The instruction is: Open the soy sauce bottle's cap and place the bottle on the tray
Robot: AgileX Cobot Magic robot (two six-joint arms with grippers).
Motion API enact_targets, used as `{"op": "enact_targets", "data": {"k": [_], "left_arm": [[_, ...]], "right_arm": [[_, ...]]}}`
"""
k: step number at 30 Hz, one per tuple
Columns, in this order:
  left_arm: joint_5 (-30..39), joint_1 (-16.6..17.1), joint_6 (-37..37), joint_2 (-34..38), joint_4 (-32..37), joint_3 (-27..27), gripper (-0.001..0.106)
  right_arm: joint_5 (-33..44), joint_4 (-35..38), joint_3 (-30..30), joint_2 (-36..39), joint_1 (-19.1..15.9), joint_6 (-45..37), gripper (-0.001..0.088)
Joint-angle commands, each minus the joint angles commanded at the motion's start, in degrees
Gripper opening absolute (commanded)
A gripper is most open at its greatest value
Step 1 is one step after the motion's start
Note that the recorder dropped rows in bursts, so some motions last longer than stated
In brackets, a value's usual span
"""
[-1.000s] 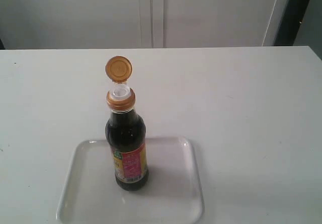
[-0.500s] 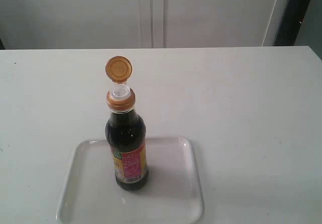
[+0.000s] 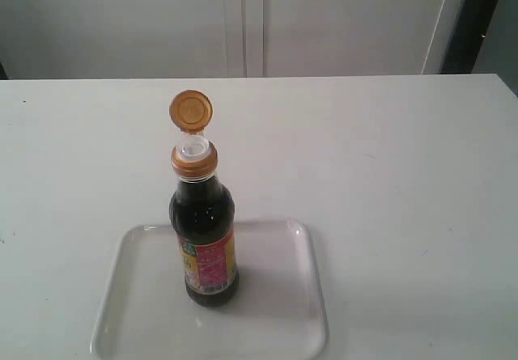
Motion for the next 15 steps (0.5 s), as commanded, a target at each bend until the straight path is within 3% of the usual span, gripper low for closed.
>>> {"op": "enact_targets", "data": {"k": [15], "left_arm": [[0.0,0.0,1.4,-1.1,-2.2,0.6,0.0]], "right_arm": [[0.0,0.0,0.0,0.0,0.0,0.0,0.0]]}}
